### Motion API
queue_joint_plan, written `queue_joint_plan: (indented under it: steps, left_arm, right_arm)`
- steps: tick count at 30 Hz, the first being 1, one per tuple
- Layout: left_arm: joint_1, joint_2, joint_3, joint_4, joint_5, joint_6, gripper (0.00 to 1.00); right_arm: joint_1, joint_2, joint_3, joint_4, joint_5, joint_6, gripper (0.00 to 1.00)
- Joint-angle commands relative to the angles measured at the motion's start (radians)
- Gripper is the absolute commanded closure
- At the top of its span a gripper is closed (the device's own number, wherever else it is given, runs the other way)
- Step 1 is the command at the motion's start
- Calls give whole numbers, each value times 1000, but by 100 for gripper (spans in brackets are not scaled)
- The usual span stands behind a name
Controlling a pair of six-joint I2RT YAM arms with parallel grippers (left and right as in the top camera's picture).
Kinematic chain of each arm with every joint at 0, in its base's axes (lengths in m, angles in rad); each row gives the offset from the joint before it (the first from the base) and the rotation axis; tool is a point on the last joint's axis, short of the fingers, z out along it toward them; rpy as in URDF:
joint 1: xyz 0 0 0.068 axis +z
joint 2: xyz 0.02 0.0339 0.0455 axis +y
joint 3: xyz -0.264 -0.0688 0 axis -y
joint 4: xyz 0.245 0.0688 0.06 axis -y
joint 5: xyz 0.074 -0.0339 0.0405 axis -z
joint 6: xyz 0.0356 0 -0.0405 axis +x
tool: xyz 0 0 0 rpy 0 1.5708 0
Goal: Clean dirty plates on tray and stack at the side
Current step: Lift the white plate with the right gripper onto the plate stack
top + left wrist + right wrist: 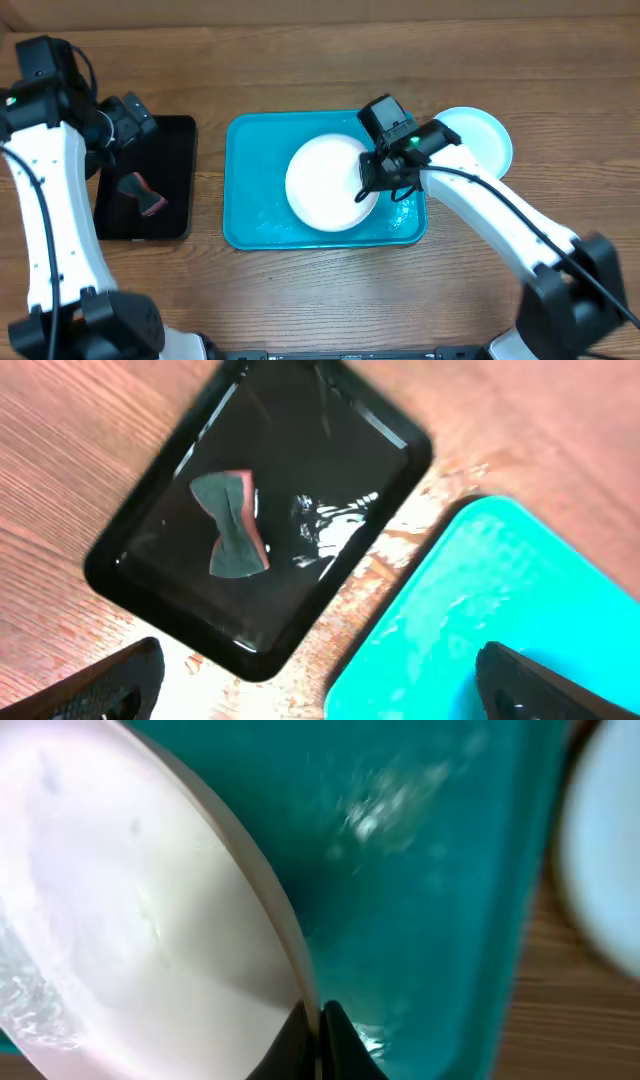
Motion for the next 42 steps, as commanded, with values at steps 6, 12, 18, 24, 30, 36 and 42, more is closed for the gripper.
queue_joint_plan:
  steps: [6, 12, 18, 24, 30, 36, 42]
  left_arm:
    - [-7, 7, 10, -2, 14, 14, 0]
    - [-7, 7, 9, -2, 14, 14, 0]
    - [-7, 7, 9, -2, 14, 14, 0]
    - [-7, 7, 9, -2, 14, 14, 0]
    - [-7, 7, 9, -2, 14, 14, 0]
    - [-7, 7, 9, -2, 14, 14, 0]
    - [-7, 7, 9, -2, 14, 14, 0]
  right_arm:
    - [91, -78, 216, -187, 641, -15, 96]
    - [110, -78, 244, -167, 953, -131, 96]
    - [145, -78, 245, -121, 1147, -314, 96]
    - [214, -78, 245, -22, 1297, -524, 96]
    - [303, -78, 244, 59, 1305, -562, 96]
    - [209, -75, 183, -38, 740, -237, 96]
    - [-159, -74, 125, -40, 183, -129, 96]
